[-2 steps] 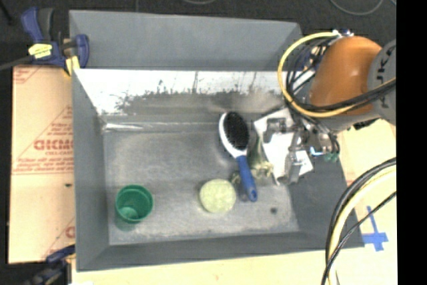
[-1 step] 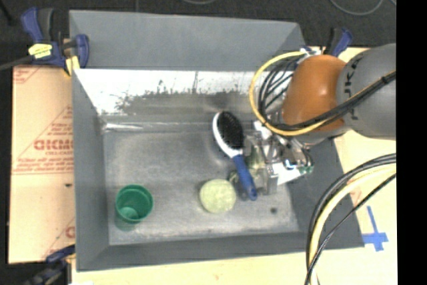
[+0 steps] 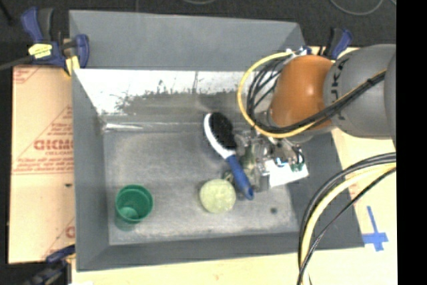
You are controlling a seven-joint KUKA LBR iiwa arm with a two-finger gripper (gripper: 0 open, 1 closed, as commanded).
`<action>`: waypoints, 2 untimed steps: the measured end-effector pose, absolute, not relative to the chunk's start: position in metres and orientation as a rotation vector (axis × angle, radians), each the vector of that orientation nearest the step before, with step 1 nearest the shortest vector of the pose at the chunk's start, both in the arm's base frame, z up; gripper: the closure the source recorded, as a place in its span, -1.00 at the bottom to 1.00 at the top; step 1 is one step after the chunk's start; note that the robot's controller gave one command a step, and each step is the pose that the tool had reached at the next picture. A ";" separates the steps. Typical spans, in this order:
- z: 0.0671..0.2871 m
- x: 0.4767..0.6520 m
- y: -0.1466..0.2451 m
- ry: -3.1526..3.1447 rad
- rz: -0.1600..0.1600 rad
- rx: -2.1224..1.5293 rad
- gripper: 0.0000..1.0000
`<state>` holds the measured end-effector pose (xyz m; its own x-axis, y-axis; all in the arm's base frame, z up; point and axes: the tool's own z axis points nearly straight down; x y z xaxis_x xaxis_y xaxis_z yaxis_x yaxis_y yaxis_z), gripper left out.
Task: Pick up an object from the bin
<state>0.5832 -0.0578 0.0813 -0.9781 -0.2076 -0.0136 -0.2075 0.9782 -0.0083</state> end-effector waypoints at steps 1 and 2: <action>0.072 0.494 -0.045 3.107 -0.002 -0.429 1.00; 0.072 0.494 -0.045 3.107 -0.002 -0.431 1.00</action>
Offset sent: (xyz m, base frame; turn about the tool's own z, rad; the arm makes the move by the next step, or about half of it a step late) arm 0.0000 0.0000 0.0000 0.0000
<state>0.4935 -0.0452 0.0720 -0.9622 -0.2724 -0.0047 -0.2724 0.9622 -0.0022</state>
